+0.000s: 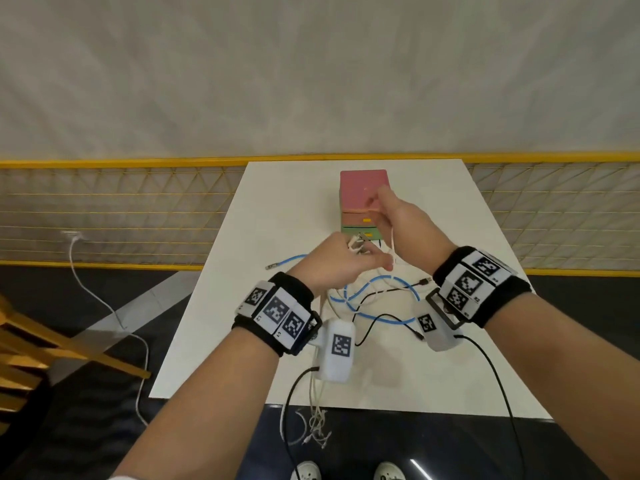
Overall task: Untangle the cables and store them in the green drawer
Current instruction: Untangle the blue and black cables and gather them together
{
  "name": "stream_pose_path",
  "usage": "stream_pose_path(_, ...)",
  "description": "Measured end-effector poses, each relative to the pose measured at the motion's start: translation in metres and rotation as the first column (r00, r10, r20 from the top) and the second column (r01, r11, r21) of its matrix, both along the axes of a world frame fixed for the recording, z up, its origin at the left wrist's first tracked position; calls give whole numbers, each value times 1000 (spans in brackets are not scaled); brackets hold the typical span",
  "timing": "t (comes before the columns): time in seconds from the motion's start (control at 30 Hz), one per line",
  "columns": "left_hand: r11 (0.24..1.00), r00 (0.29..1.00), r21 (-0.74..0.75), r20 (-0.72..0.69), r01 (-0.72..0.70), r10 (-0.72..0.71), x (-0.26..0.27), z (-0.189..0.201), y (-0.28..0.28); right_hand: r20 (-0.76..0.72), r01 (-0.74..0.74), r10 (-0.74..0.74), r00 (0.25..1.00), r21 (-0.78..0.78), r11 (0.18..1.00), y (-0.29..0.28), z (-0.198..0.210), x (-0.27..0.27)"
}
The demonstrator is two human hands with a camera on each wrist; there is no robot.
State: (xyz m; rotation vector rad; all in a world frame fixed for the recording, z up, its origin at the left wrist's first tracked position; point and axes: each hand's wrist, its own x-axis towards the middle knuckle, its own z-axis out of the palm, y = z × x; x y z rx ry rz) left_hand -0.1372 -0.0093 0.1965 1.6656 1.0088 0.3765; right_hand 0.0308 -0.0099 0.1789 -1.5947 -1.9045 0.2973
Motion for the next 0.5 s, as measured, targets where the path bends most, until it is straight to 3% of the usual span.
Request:
stream_pose_path(0.13, 992, 984, -89, 151, -87, 100, -7, 6, 1, 205, 7, -17, 979, 50, 999, 2, 3, 1)
stream_pose_path(0.2, 991, 983, -102, 154, -83, 98, -8, 6, 2, 283, 5, -26, 959, 74, 997, 1, 5, -7)
stream_pose_path(0.33, 992, 987, -38, 108, -119, 122, -9, 5, 0, 227, -30, -2, 974, 136, 990, 2, 11, -24)
stream_pose_path(0.43, 931, 926, 22, 113, -364, 359, -26, 0, 14, 119, -36, 34, 992, 15, 999, 4, 8, -13)
stream_pose_path(0.5, 802, 815, 143, 98, -580, 572, -50, -10, 35, 35, -89, 92, 995, -83, 993, 2, 4, 0)
